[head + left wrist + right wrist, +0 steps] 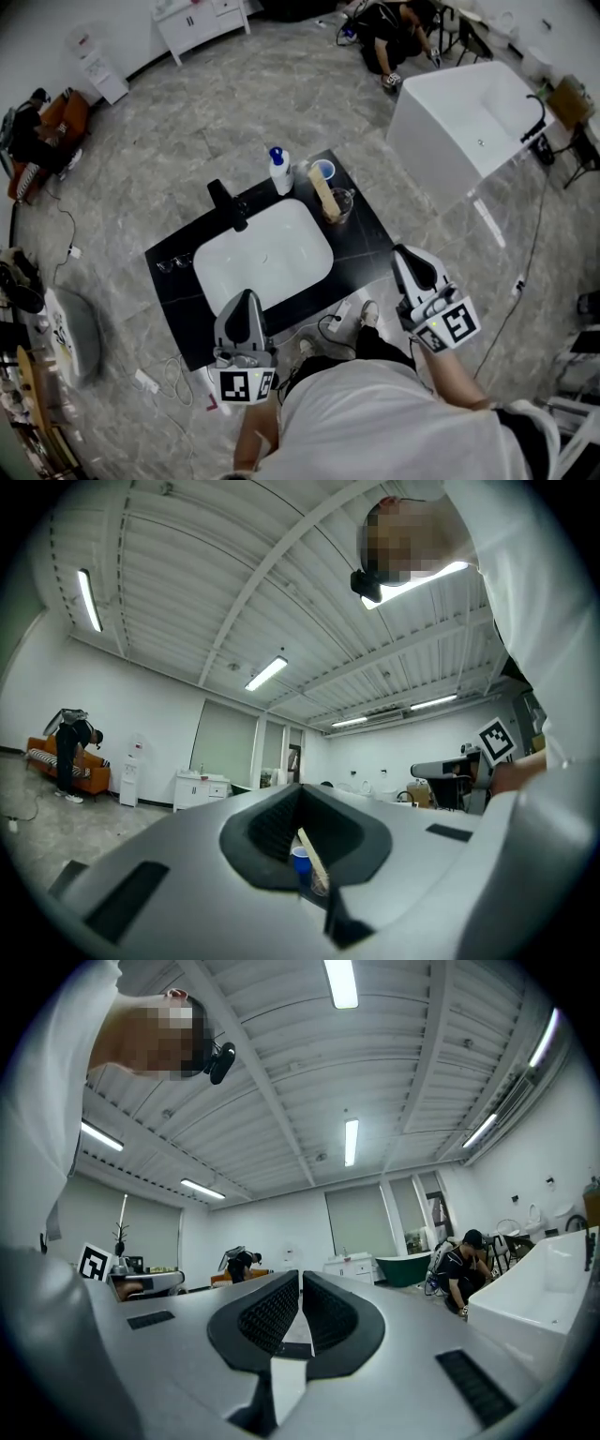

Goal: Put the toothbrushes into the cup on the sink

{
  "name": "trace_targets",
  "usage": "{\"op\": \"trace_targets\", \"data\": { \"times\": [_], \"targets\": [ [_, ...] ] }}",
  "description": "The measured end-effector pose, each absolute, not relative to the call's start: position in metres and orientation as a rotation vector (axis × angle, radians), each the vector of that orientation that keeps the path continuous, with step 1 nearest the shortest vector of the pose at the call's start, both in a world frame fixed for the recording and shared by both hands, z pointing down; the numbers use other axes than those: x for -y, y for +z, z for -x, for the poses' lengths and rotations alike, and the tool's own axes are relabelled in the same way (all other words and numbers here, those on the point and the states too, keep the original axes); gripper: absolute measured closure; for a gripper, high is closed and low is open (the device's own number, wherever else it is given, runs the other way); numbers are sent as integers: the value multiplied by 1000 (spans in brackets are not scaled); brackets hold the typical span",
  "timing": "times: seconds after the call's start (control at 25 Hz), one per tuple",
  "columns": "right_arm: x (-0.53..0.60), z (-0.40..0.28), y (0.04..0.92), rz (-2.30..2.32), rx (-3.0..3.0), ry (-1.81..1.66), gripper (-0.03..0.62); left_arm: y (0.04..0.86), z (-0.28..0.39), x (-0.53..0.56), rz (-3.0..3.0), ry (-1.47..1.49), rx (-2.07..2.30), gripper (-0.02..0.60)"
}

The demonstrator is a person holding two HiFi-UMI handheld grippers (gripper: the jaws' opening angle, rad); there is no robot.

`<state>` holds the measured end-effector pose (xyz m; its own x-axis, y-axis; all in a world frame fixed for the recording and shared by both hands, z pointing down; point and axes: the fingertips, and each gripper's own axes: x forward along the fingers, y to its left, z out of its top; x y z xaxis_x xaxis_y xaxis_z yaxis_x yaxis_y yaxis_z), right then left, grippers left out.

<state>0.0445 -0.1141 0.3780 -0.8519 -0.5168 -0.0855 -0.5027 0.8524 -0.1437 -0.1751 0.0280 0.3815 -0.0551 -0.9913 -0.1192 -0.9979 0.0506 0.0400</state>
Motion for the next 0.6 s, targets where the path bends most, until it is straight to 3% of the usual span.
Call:
{"op": "trace_targets", "data": {
  "times": [0.6],
  "targets": [
    [89, -38, 369, 809, -2885, -166, 553, 373, 182, -46, 2136, 202, -2196, 580]
  ]
}}
